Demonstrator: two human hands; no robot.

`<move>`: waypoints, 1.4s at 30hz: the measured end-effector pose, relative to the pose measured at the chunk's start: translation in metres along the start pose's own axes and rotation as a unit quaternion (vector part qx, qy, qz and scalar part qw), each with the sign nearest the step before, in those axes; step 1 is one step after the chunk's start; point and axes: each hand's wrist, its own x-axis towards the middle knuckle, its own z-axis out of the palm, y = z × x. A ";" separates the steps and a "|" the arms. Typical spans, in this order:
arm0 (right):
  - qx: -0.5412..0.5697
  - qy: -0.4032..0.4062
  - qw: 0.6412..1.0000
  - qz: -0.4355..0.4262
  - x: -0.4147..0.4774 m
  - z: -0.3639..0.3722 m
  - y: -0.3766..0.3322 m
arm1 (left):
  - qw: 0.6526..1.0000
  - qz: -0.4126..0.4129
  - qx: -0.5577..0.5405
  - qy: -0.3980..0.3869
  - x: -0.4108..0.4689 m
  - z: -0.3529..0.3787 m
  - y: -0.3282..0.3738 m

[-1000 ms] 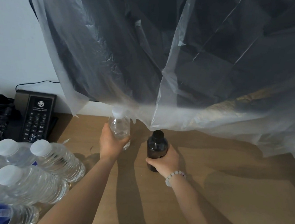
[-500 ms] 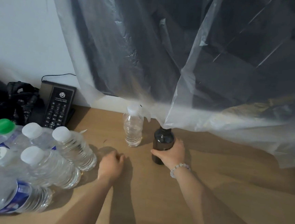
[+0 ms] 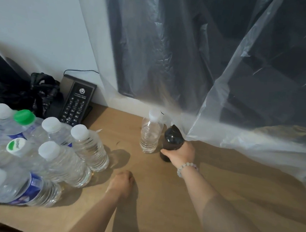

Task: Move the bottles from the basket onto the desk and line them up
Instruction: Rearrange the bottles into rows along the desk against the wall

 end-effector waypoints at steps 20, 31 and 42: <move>0.031 -0.018 0.999 -0.003 0.010 0.010 -0.014 | 0.999 -0.004 0.037 0.005 0.000 0.002 0.003; 0.020 -0.025 0.999 -0.010 0.012 0.014 -0.007 | 1.000 -0.007 0.021 -0.005 0.000 0.002 0.002; 0.022 -0.017 0.999 -0.019 -0.023 0.000 0.011 | 0.997 -0.027 -0.024 0.067 -0.021 0.004 0.008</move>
